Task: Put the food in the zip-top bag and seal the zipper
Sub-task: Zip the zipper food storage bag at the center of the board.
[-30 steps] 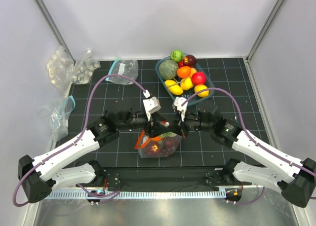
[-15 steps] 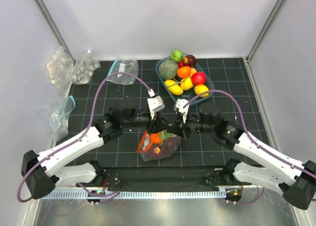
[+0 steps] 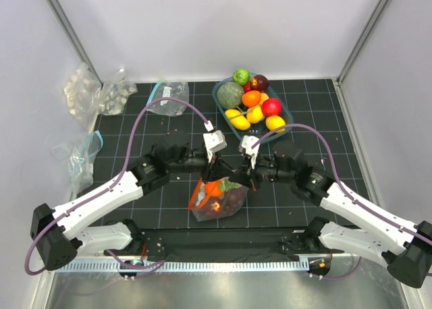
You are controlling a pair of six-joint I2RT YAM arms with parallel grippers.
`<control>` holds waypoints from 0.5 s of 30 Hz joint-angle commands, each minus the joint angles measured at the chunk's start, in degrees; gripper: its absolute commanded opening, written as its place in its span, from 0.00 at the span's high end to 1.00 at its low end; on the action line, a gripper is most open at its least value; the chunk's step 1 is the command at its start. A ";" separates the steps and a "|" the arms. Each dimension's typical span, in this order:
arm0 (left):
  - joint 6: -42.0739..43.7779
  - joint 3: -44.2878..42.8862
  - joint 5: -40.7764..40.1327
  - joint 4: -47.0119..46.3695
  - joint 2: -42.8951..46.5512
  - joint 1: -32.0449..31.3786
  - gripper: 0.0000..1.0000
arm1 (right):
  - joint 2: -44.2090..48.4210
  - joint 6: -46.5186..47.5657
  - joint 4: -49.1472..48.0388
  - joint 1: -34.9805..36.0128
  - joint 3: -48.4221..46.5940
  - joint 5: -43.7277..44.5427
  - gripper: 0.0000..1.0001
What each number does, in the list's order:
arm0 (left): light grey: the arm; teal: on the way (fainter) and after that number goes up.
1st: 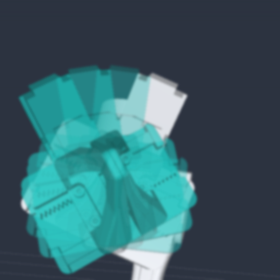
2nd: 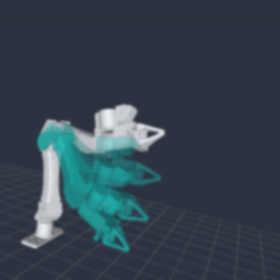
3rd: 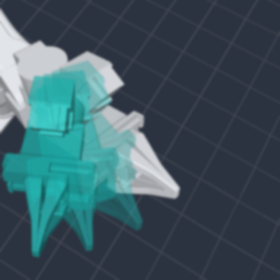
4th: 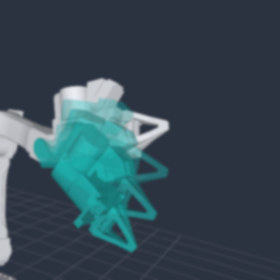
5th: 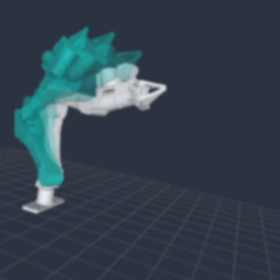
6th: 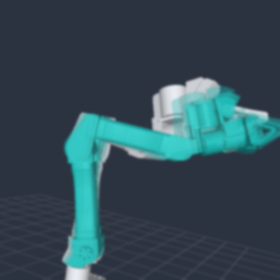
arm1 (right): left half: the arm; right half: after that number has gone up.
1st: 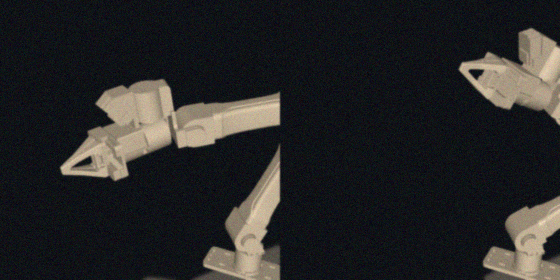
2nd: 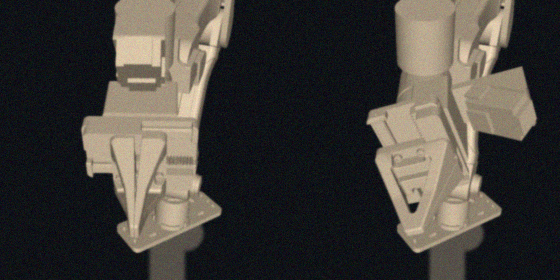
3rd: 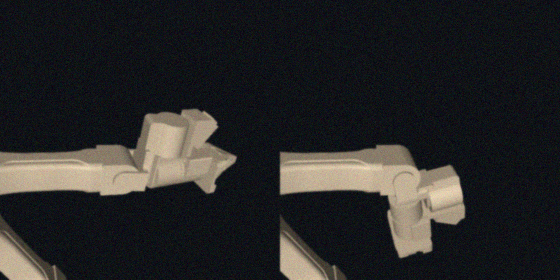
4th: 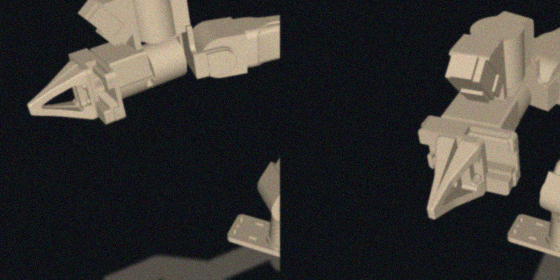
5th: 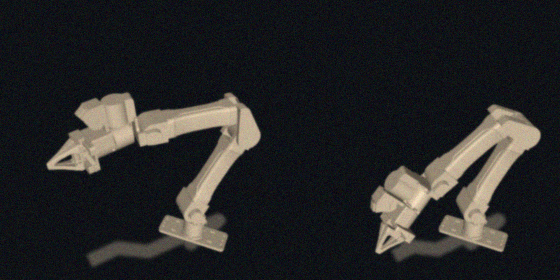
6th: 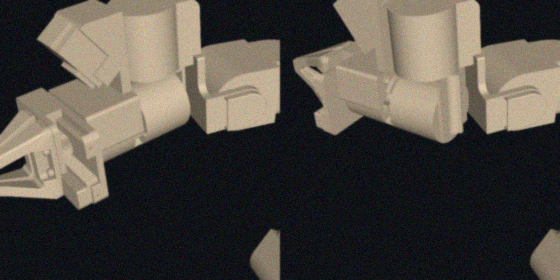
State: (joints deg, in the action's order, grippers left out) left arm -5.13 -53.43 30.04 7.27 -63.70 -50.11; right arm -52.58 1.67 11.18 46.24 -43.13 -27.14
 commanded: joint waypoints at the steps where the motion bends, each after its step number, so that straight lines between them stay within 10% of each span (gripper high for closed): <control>1: 0.73 -2.29 2.83 2.40 -1.68 -0.17 0.79 | 2.65 0.17 -8.72 0.08 -1.25 -0.46 0.99; 15: 1.61 -3.53 3.53 4.25 -2.31 -0.17 1.00 | 1.95 -1.14 -9.42 0.08 -1.07 2.53 0.88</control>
State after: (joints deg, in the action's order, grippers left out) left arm -3.95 -56.10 31.77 9.78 -66.50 -49.84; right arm -51.99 1.28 11.60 46.09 -42.50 -25.32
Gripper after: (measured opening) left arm 0.118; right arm 0.104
